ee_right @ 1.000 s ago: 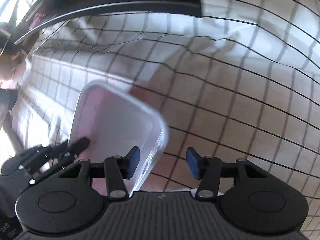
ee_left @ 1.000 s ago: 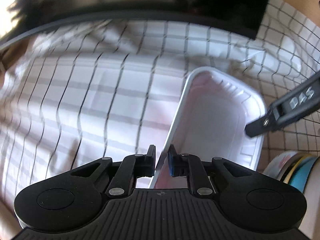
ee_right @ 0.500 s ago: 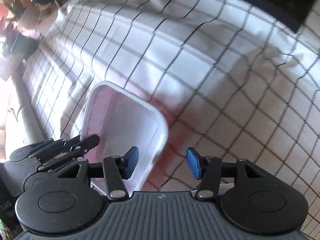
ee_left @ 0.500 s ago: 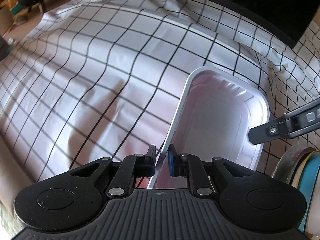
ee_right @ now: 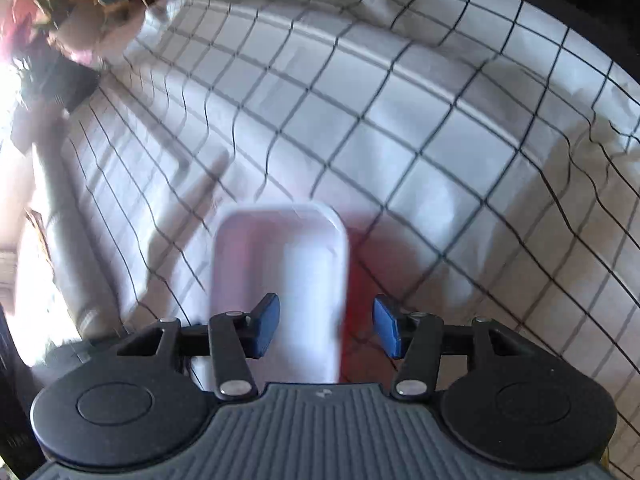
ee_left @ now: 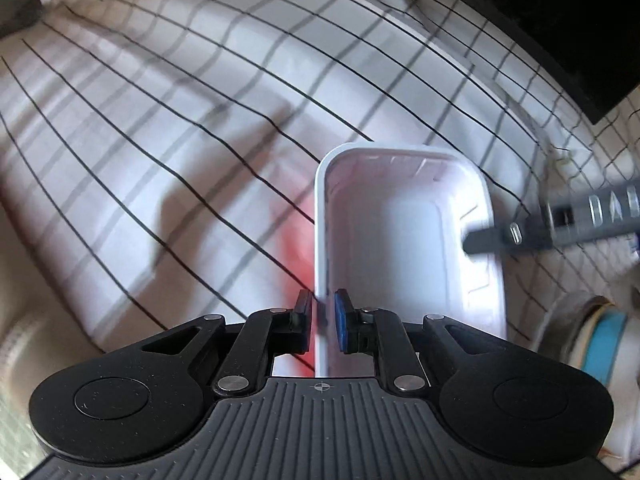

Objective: Organize plates and bowls
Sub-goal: 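Grip the container rim with the left tool while the right tool grips its other side, then lift the container with both tools and carry it over the dish stack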

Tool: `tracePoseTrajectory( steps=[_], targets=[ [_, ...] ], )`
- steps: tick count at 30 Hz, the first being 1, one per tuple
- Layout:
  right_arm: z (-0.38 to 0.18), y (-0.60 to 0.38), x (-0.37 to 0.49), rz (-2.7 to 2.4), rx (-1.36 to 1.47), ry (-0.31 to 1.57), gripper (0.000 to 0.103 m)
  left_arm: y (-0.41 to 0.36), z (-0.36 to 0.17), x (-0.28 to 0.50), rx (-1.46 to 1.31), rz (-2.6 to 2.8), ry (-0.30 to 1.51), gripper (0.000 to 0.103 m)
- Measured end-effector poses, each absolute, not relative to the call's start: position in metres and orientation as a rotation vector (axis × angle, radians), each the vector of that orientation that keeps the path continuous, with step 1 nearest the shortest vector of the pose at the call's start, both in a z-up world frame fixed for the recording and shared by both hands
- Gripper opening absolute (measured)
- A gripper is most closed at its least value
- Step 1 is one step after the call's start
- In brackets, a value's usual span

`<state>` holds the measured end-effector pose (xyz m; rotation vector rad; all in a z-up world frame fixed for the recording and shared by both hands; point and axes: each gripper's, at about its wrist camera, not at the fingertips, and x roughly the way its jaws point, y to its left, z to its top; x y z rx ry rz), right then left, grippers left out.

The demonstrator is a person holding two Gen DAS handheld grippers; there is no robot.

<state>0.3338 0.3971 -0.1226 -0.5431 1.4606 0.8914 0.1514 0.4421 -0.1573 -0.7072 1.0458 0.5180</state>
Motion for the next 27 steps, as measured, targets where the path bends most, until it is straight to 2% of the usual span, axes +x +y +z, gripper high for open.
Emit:
tracePoseTrajectory(
  steps=[4, 6, 9, 15, 19, 27],
  targets=[
    [-0.134, 0.390, 0.313, 0.868, -0.625, 1.464, 0.052, 0.444, -0.156, 0.150, -0.634, 0.530, 1.070, 0.015],
    [-0.145, 0.389, 0.304, 0.840, -0.648, 1.470, 0.040, 0.443, -0.160, 0.152, -0.633, 0.507, 1.086, 0.015],
    [-0.158, 0.390, 0.295, 0.812, -0.643, 1.502, 0.027, 0.440, -0.166, 0.151, -0.634, 0.464, 1.108, 0.014],
    [-0.153, 0.384, 0.284, 0.789, -0.574, 1.471, 0.023, 0.449, -0.157, 0.142, -0.691, 0.389, 1.045, 0.015],
    [-0.112, 0.360, 0.280, 0.851, -0.463, 1.378, 0.021, 0.450, -0.111, 0.134, -0.635, 0.367, 0.937, 0.015],
    [0.014, 0.279, 0.259, 0.915, -0.312, 0.963, 0.022, 0.393, 0.001, 0.132, -0.536, 0.230, 0.695, 0.017]
  ],
)
